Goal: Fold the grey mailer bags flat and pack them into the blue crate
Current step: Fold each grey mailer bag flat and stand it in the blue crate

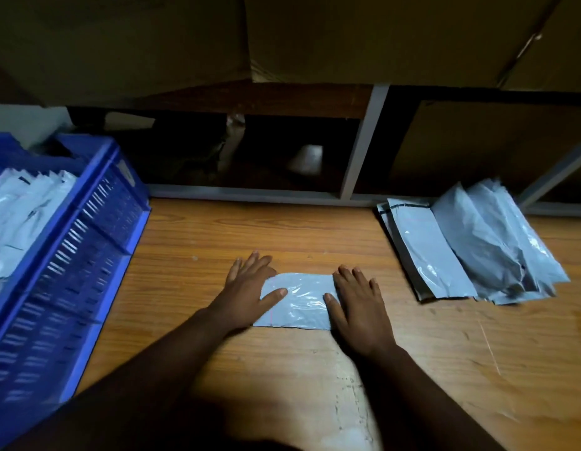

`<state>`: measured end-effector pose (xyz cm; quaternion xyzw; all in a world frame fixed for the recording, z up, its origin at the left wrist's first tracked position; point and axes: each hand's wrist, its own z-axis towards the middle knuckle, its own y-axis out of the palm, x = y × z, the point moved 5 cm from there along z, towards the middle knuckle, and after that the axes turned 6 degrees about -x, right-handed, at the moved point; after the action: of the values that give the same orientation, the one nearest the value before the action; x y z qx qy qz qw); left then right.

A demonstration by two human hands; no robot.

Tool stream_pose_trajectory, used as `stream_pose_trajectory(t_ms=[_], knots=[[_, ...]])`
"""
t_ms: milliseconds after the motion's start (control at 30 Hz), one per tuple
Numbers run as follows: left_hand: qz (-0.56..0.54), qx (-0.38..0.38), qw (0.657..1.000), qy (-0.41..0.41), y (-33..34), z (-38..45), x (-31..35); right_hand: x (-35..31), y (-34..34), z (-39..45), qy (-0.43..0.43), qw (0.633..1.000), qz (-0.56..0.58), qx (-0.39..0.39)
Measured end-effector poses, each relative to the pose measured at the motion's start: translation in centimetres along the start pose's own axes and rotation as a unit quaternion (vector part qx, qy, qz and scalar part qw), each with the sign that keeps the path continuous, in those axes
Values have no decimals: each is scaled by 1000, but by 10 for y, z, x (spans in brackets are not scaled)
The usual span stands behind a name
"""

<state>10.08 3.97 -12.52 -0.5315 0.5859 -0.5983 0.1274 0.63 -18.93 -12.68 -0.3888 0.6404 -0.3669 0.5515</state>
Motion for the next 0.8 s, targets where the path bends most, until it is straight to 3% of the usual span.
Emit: stream_pose_trajectory(t_ms=[167, 333, 500, 633, 800], knots=[[-103, -68, 992, -8, -37, -10, -4, -45, -32, -9, -74, 997, 13, 18], [-5, -43, 995, 93, -100, -26, 8, -108, -60, -2, -128, 992, 1, -19], [84, 97, 971, 203, -181, -59, -10, -175, -82, 5, -112, 989, 65, 72], [73, 199, 954, 214, -249, -107, -47, -243, -101, 9, -78, 977, 146, 136], [67, 242, 953, 168, -307, -181, -140, -352, -114, 7, -82, 940, 274, 185]])
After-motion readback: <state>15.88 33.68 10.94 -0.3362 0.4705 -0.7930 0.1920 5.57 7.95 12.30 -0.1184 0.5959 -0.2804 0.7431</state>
